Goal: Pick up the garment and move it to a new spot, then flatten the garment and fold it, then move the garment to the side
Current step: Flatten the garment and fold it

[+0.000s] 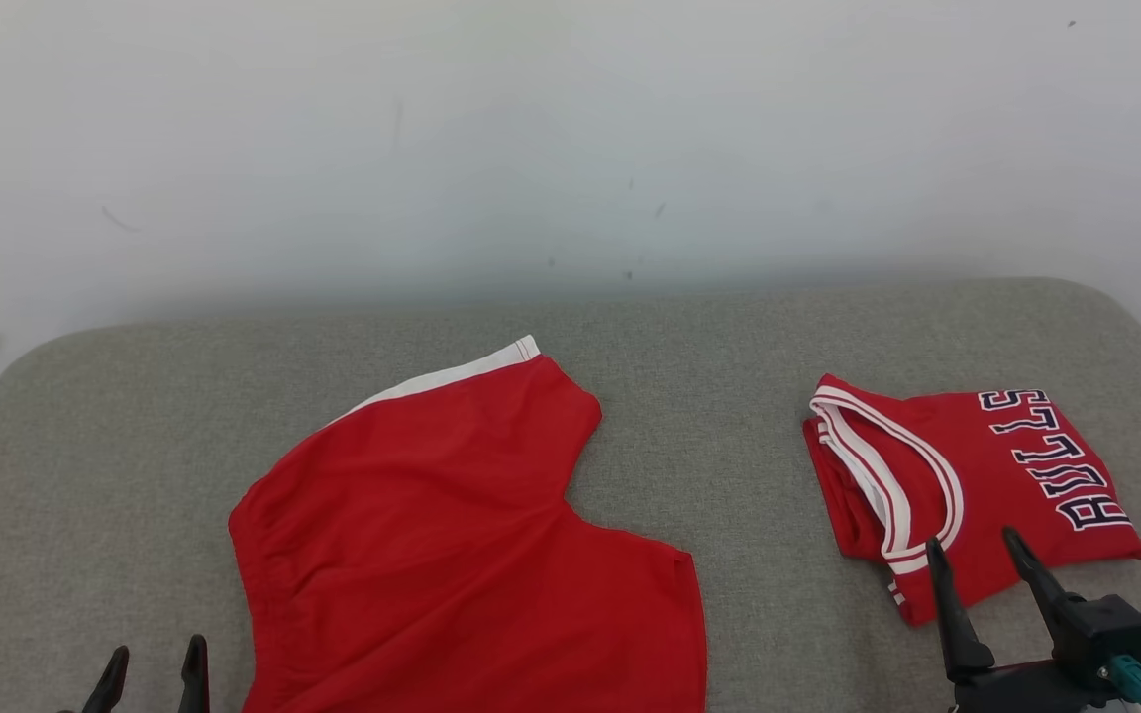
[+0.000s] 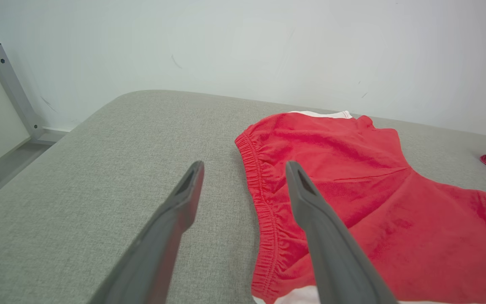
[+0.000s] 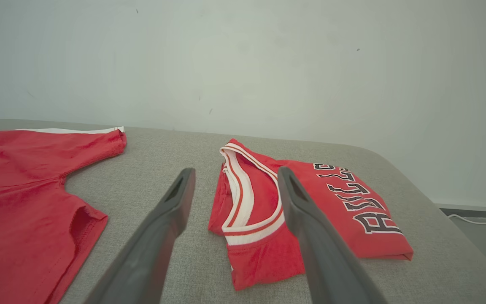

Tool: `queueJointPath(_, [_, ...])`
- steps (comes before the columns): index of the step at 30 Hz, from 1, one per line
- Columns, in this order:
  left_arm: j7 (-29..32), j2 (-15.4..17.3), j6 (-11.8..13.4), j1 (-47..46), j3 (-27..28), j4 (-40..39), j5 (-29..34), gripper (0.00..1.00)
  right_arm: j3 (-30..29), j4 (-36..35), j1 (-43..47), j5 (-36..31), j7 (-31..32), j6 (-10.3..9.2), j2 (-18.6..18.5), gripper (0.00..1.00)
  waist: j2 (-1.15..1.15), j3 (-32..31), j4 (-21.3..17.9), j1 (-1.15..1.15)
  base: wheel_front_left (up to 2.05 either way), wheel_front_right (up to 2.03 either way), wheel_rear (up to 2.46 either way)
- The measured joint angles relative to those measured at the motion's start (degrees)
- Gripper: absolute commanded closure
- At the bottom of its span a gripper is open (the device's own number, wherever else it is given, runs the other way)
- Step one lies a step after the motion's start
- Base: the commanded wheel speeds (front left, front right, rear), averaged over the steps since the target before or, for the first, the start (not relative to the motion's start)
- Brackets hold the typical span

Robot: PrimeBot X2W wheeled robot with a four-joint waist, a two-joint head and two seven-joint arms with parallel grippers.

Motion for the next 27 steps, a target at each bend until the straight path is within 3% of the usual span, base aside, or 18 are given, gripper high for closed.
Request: queueJointPath(27, [0.0,-1.1,0.0,-0.5,-1.0,-0.3,4.1,0.00,-1.7,0.0,0.5,-1.6,0.0,0.00,1.0,0.00,0.00,-0.1,2.0,0.00,0.00,0.00,0.00])
